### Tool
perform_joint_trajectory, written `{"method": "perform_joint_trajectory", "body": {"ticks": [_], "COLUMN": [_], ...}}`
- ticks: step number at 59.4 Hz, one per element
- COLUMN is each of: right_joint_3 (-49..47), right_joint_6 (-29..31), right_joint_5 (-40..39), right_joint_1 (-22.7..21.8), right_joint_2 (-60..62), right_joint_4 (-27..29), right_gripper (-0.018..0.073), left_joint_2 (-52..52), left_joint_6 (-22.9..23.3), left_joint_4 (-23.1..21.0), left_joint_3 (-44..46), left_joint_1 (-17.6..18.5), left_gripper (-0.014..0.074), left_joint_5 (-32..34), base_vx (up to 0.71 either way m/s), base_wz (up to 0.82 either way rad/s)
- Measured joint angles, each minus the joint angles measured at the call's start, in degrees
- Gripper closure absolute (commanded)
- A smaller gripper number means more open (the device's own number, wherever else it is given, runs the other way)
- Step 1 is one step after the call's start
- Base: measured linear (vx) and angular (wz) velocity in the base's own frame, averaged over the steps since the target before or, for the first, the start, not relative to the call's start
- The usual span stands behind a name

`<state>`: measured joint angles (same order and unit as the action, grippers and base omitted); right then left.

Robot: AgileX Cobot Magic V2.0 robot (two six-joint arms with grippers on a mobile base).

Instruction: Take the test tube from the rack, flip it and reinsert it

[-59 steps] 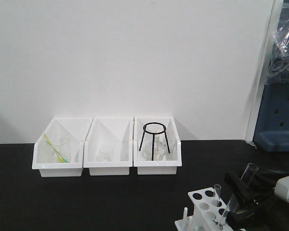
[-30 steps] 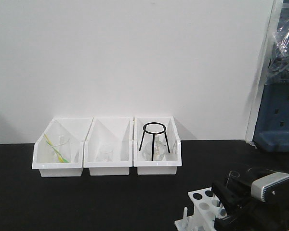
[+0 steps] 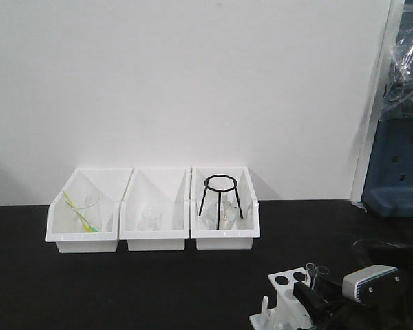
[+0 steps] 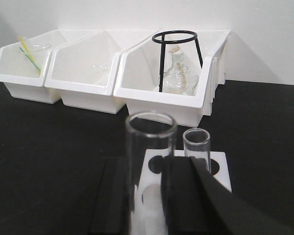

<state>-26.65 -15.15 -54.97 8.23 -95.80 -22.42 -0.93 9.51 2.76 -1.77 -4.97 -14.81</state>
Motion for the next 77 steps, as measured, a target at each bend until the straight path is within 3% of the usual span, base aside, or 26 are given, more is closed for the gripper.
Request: {"method": "perform_joint_trajectory", "body": {"ticks": [22, 53, 77], "right_joint_3": [0.0, 0.0, 0.0], "right_joint_6": [-0.45, -0.61, -0.63], "right_joint_5": [-0.34, -0.99, -2.63], "right_joint_1": [0.0, 0.0, 0.0], "right_joint_2": [-0.42, -0.42, 2.14], "right_joint_4": [0.0, 0.0, 0.51], "right_gripper": [0.0543, 0.0157, 0.0144], "left_joint_2": [0.0, 0.0, 0.0], "left_joint_6": [0.0, 0.0, 0.0], "left_joint_4": [0.0, 0.0, 0.0], "left_joint_3": [0.0, 0.0, 0.0], "left_joint_1": [0.0, 0.0, 0.0], "left_gripper": [0.0603, 0.0603, 0.0603], "left_joint_5": [0.0, 0.0, 0.0], "base_vx": [0.0, 0.0, 0.0], "base_wz": [0.0, 0.0, 0.0]}}
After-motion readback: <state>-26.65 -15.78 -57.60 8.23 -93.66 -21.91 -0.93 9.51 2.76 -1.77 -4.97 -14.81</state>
